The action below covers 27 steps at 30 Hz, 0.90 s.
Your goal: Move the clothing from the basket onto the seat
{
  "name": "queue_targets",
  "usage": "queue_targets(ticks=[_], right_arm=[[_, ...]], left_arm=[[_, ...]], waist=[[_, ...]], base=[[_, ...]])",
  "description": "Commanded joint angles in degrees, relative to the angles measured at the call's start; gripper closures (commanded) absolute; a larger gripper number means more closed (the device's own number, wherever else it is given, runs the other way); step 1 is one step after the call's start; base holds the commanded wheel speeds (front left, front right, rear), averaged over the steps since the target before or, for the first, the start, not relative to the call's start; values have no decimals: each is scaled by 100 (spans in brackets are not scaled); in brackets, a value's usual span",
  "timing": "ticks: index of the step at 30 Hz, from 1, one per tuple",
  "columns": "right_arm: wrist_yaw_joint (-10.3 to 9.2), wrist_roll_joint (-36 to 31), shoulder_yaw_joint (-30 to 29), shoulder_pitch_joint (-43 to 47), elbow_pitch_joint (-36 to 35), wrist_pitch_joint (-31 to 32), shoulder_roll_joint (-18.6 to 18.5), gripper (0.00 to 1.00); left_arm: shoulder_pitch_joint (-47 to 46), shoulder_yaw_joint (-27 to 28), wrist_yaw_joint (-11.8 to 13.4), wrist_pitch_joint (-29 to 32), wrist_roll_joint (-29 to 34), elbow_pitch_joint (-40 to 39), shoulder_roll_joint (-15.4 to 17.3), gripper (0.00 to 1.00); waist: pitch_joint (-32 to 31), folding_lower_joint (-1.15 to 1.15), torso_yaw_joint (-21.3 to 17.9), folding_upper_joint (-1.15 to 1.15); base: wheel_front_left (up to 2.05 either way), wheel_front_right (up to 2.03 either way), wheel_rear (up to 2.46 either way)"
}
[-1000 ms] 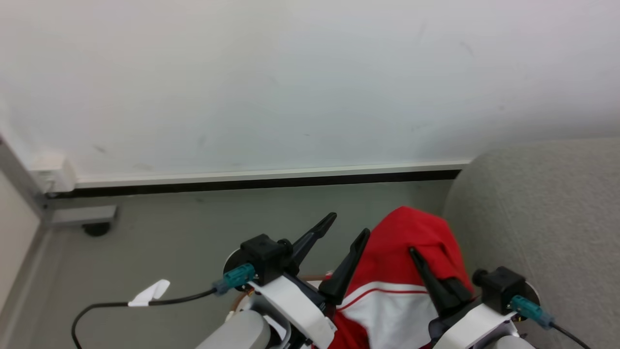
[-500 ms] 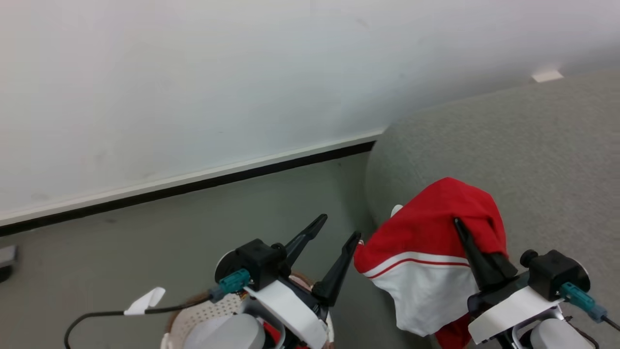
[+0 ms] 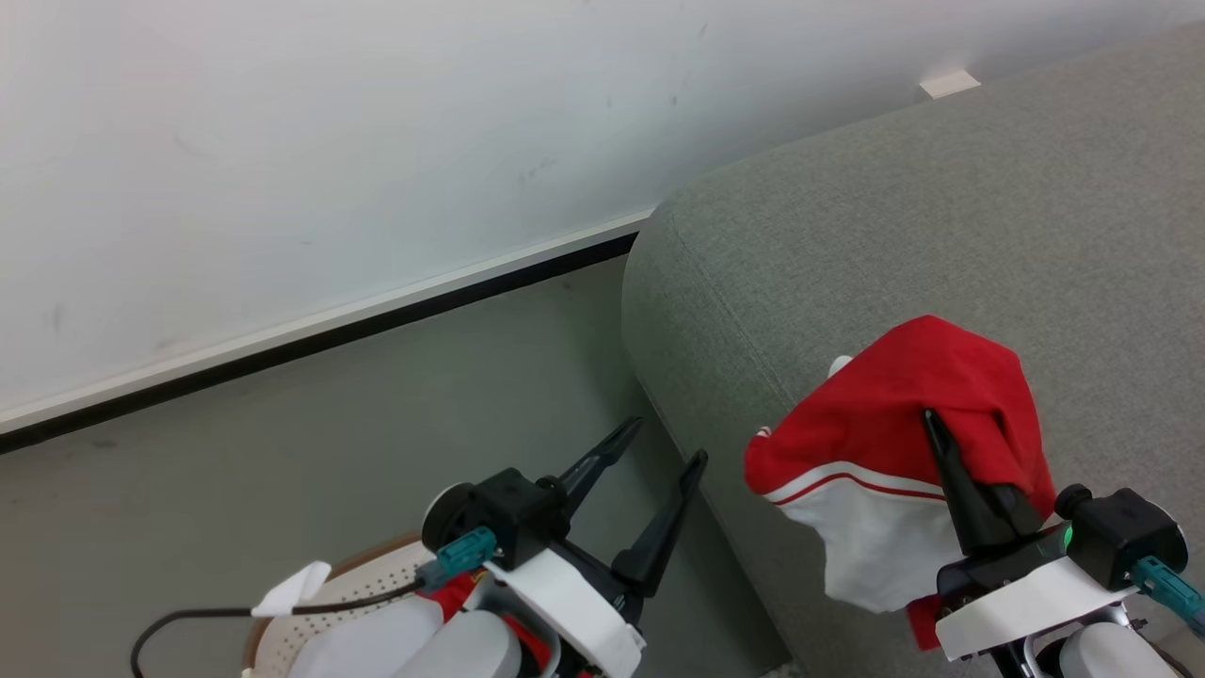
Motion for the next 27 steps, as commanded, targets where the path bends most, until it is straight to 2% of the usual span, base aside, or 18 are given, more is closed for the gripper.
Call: queue_targets(ticks=[1,16,23,27], right_arm=[[-12,-43,-24,59,-40,-1,8,100],[-12,-146,-226,-413,-117,-1,-103,100],[-12,105,-346,-1094,1,-1,-426,100],[-12,143,-382,-1637,276,24,-846,100]], left_arm=[[92,30,-23,-2,26,19,7,0],[-93,112,-140,-2,433,69,24,0],[-313,106,-171,-2,640,58,121,0],[-493,59,-189,2,695,56,177,0]], waist=[[5,0,-7,0],[406,0,245,0],[925,0,515,0],[1333,0,731,0]], base=[[0,0,0],[0,0,0],[0,0,0],[0,0,0]])
